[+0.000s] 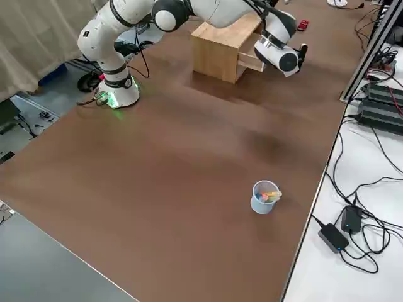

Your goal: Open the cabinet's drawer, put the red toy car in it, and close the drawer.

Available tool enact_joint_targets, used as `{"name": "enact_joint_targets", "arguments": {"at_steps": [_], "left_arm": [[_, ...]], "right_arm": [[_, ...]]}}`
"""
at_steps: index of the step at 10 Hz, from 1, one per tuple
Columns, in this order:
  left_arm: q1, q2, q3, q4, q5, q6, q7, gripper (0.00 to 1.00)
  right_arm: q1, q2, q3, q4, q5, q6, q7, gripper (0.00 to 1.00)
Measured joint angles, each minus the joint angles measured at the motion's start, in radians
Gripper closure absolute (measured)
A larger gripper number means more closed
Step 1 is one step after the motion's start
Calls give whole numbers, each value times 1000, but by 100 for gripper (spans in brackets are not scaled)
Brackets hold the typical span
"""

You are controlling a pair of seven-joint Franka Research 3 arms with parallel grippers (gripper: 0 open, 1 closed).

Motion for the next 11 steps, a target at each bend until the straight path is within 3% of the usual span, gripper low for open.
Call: {"name": "enact_joint_targets", "arguments": {"at_steps": [3, 5, 8, 10, 11], "left_arm": [[21, -27, 67, 54, 46, -8, -13, 88], [33, -89, 165, 58, 50, -82, -37, 80], [34, -140, 300, 38, 53, -104, -69, 35], [38, -170, 406, -3, 53, -101, -94, 6], [38, -186, 452, -32, 52, -72, -146, 0]], "right_arm": [[-4, -2, -6, 22, 1, 3, 0, 0], [-9, -27, -76, 43, -69, -35, 0, 0], [-41, -104, -209, 99, -348, -281, 0, 0], [-47, -145, -287, 143, -524, -383, 0, 0], [-51, -178, -312, 153, -591, -418, 0, 0]]}}
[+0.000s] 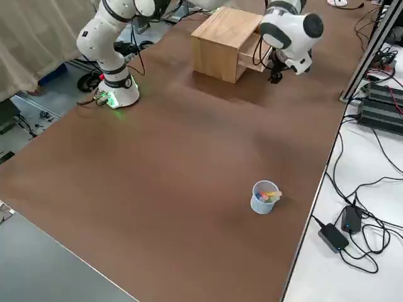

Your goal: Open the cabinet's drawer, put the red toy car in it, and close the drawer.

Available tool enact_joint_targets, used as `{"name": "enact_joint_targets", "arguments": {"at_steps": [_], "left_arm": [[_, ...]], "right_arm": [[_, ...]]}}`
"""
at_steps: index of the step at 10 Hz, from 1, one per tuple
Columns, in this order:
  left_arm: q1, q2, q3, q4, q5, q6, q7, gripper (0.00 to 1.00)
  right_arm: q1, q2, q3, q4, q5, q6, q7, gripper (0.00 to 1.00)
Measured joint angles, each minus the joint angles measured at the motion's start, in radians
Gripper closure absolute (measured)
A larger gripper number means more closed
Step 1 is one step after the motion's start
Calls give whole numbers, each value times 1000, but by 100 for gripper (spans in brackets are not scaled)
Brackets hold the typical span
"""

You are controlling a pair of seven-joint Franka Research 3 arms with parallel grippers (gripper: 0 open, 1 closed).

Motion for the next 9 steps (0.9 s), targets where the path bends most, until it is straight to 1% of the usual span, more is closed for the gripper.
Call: {"name": "enact_joint_targets", "arguments": {"at_steps": [1, 2, 4, 5, 6, 7, 8, 9], "left_arm": [[0, -12, 44, -48, -4, 79, -90, 0], [2, -19, 95, -111, -19, 181, -176, 0], [8, -21, 210, -214, -106, 338, -250, 0], [13, -20, 252, -258, -137, 406, -275, 0], [18, -15, 272, -307, -146, 478, -315, 0], [18, 7, 279, -348, -147, 540, -358, 0], [17, 46, 279, -363, -150, 580, -390, 0], [15, 90, 278, -362, -155, 607, -406, 0]], "right_arm": [[-12, -38, -27, 6, -44, -33, 1, 0], [-31, -79, -57, 8, -85, -65, 1, 0], [-57, -153, -91, 9, -173, -106, 1, 0], [-55, -174, -109, 9, -233, -124, 4, 0], [-49, -187, -121, 9, -306, -129, 37, 0], [-41, -204, -125, 10, -372, -129, 81, 0], [-37, -224, -130, 11, -402, -128, 107, 0], [-38, -251, -137, 11, -409, -129, 120, 1]]}}
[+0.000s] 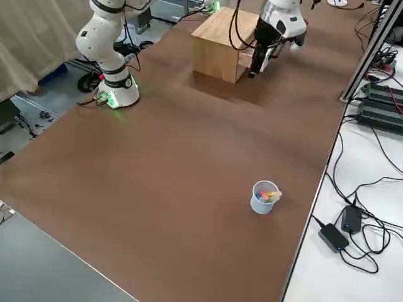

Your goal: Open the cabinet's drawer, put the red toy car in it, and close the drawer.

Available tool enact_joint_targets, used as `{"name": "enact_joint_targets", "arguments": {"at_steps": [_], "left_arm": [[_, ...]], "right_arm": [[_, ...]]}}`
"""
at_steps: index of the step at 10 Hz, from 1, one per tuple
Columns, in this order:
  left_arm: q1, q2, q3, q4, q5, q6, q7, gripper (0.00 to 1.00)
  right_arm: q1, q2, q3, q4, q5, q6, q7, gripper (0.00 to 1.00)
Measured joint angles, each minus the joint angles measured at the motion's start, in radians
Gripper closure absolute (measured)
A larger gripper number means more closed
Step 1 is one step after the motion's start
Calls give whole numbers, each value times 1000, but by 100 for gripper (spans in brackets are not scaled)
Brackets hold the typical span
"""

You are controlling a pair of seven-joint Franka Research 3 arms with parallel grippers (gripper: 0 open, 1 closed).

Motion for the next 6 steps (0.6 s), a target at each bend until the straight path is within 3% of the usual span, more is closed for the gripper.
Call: {"name": "enact_joint_targets", "arguments": {"at_steps": [2, 6], "left_arm": [[2, 79, 1, 24, -20, 56, -4, 0], [3, 209, 2, 79, -38, 67, -4, 0]], "right_arm": [[-9, -45, -12, -1, -3, -3, 6, 2], [-34, -126, -42, -20, -7, -21, 12, 2]]}}
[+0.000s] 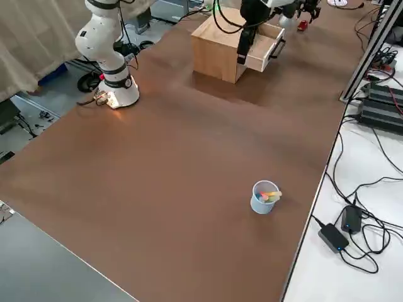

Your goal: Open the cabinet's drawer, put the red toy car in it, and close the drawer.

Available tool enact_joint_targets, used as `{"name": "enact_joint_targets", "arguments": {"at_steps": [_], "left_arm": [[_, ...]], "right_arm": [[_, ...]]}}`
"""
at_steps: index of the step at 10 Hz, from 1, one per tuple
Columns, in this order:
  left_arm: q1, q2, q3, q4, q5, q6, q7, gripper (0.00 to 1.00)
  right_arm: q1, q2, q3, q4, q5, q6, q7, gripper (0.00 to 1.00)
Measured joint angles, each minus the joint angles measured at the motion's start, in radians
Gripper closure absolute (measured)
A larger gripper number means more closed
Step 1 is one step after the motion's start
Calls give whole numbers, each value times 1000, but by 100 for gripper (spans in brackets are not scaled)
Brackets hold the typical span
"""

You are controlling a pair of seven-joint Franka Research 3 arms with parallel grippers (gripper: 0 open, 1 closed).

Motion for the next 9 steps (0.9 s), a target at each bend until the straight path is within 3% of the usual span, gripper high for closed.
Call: {"name": "enact_joint_targets", "arguments": {"at_steps": [2, 3, 5, 6, 7, 9], "left_arm": [[0, 19, 0, 1, 0, 1, 0, 3], [0, 19, 0, 5, 0, 4, 0, 19], [1, 19, 1, 14, 0, 4, 0, 48], [5, 17, 2, 17, 0, 4, -1, 55], [8, 15, 2, 20, 0, 5, -1, 55], [2, -15, -4, 34, -2, -1, -16, 55]], "right_arm": [[-7, -76, 13, -71, -29, 16, 7, 3], [-36, -128, 59, -127, -45, 47, 29, 3], [-158, -222, 233, -234, -93, 91, 79, 3], [-209, -255, 313, -275, -117, 113, 119, 3], [-246, -283, 374, -318, -127, 144, 157, 3], [-273, -340, 409, -397, -130, 186, 183, 3]]}}
